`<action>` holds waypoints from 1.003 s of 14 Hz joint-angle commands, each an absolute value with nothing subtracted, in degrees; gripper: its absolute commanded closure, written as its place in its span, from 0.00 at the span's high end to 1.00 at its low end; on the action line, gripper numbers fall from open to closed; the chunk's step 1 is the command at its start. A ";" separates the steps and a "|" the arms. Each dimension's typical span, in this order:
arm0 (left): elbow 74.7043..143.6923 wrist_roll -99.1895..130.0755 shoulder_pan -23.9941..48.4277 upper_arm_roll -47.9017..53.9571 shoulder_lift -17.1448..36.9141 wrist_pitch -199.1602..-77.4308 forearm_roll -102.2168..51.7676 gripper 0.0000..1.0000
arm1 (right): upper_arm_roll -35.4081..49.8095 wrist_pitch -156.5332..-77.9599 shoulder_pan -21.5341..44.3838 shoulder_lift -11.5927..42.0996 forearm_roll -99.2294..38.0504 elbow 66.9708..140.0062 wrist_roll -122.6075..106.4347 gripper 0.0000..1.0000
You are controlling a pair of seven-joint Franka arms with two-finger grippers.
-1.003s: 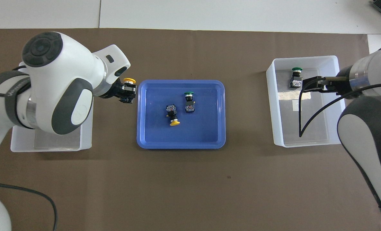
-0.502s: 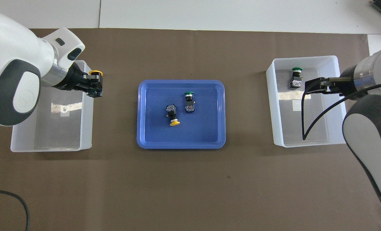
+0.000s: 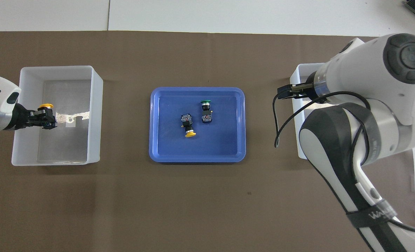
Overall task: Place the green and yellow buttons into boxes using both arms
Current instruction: 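Release the yellow button while the right gripper reaches the tray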
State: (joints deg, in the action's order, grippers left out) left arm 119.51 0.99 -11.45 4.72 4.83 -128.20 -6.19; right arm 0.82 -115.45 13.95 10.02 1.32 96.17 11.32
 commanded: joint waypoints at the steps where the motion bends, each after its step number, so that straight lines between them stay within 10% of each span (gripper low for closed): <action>1: 125.58 0.44 -10.20 4.83 2.28 -133.75 -6.68 0.00 | 1.23 -117.50 15.63 15.98 0.53 91.76 12.48 1.00; 4: 126.12 0.18 -9.32 4.83 5.00 -137.36 -6.68 0.04 | 1.14 -122.77 20.11 20.11 1.32 91.76 16.51 1.00; 8: 125.51 0.26 -8.96 4.83 5.80 -138.16 -6.68 1.00 | 1.14 -127.26 23.90 25.47 1.41 89.48 21.18 1.00; 12: 118.94 0.35 -8.36 4.83 6.24 -132.49 -6.68 1.00 | 1.14 -132.61 28.20 30.75 4.12 88.42 26.79 1.00; 14: 111.66 0.70 -8.26 4.75 6.50 -124.06 -6.68 1.00 | 1.23 -134.38 28.30 31.99 4.04 88.50 27.86 0.83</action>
